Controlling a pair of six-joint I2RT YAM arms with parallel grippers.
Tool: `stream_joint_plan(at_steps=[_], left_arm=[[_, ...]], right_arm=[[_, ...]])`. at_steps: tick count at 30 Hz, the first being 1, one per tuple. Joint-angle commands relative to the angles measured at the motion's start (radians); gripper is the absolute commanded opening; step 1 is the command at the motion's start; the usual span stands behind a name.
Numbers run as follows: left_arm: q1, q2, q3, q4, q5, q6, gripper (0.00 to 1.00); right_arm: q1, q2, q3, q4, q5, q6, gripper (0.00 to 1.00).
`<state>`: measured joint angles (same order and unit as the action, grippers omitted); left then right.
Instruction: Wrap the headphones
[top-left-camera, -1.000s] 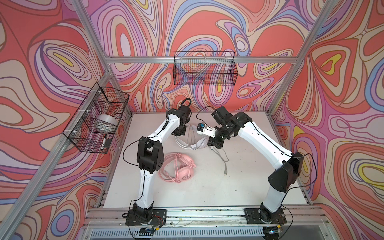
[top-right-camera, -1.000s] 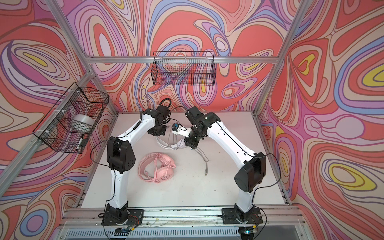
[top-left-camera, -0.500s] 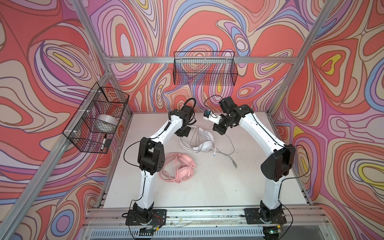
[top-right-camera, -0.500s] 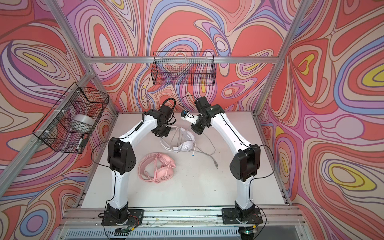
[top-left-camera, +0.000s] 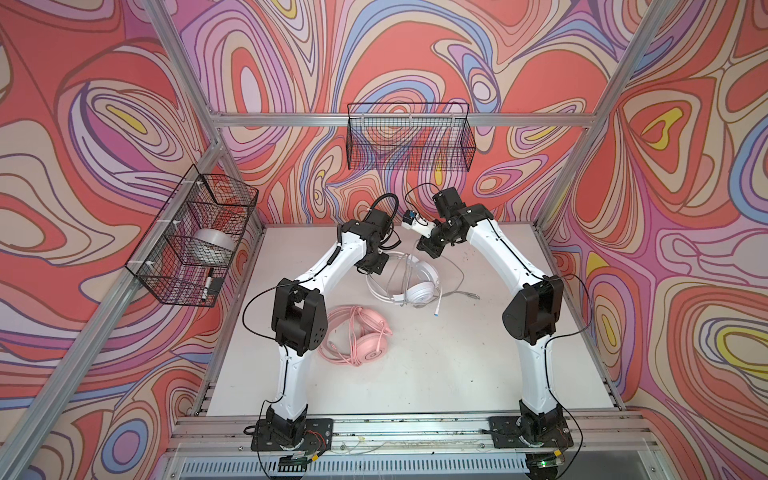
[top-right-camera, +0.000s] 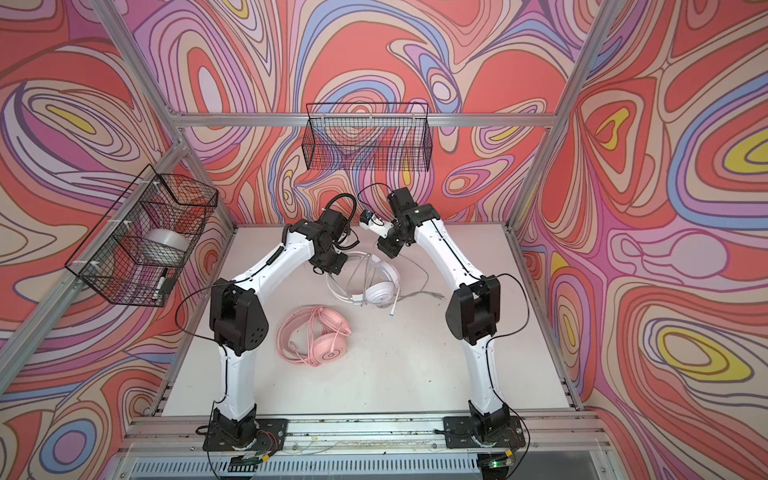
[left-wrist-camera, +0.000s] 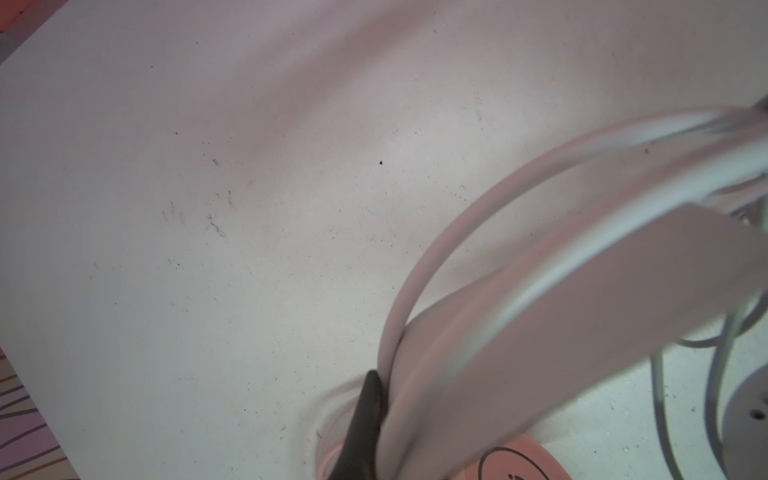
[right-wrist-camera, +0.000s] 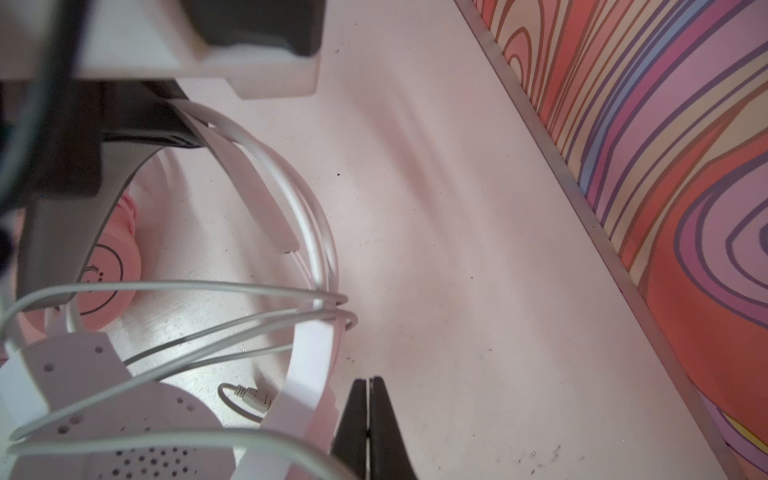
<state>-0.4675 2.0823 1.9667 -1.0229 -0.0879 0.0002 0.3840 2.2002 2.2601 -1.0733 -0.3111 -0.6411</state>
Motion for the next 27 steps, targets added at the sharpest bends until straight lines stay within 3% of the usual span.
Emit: stream_joint_plan(at_steps=[1, 13, 21, 27], left_arm=[[-0.010, -0.071, -0.030, -0.014, 0.081, 0.074, 0.00], [-0.012, -0.163, -0.120, 0.050, 0.218, 0.123, 0.00], [-0.010, -0.209, -0.157, 0.083, 0.279, 0.126, 0.00], [-0.011, -0.208, -0.158, 0.076, 0.284, 0.131, 0.00]], right_arm=[[-0.042, 0.045, 0.058, 0.055, -0.042, 0.042, 0.00], [-0.117, 0.138, 0.030, 0.117, -0.158, 0.173, 0.03], [-0.176, 0.136, -0.122, 0.242, -0.304, 0.285, 0.08], [-0.199, 0.120, -0.206, 0.301, -0.348, 0.316, 0.14]])
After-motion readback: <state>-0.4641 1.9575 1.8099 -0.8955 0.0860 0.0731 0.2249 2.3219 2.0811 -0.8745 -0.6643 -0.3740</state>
